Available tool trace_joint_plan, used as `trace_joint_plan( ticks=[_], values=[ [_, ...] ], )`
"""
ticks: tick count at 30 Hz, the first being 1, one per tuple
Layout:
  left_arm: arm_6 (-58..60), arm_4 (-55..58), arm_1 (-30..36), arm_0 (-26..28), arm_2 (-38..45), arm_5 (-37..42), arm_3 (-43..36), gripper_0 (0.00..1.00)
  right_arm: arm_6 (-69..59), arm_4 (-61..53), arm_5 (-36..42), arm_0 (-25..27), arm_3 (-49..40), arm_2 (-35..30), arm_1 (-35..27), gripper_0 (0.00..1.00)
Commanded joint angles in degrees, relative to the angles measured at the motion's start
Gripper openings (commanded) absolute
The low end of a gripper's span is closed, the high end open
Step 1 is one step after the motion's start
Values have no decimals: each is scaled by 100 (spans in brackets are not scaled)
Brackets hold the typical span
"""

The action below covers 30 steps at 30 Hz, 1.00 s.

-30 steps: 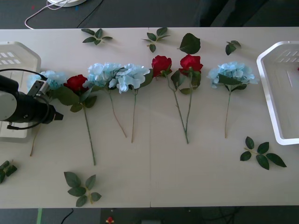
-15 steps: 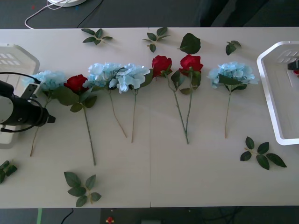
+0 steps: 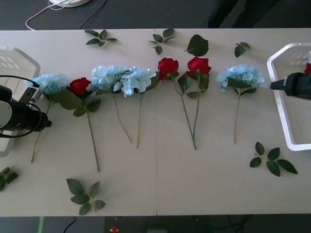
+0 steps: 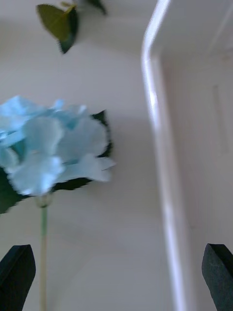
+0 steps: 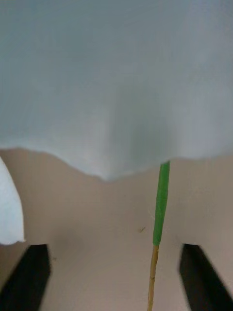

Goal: Place the red flowers into the right box and the blue flowers into the left box. If a person shows an open palm, hand one flower to the person first, then continue sorting.

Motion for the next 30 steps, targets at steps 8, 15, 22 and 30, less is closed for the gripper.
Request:
trace_joint_plan(
  ticks=[8, 15, 22, 30],
  values=[
    [-312, -62, -19, 275, -32, -394, -358, 39, -682, 1109, 366, -347, -58, 124, 1010, 100],
    [-312, -141, -37, 346, -32, -456, -402, 28, -1825, 2375, 472, -778, 21, 774, 1502, 100],
    [-312, -211, -37, 416, -32, -517, -402, 27, -2660, 3174, 393, -1446, 681, 1486, 2126, 100],
    [-312, -299, -98, 460, -32, -596, -367, 1, -3029, 3623, 59, -2008, 1735, 2031, 2627, 100]
  ],
)
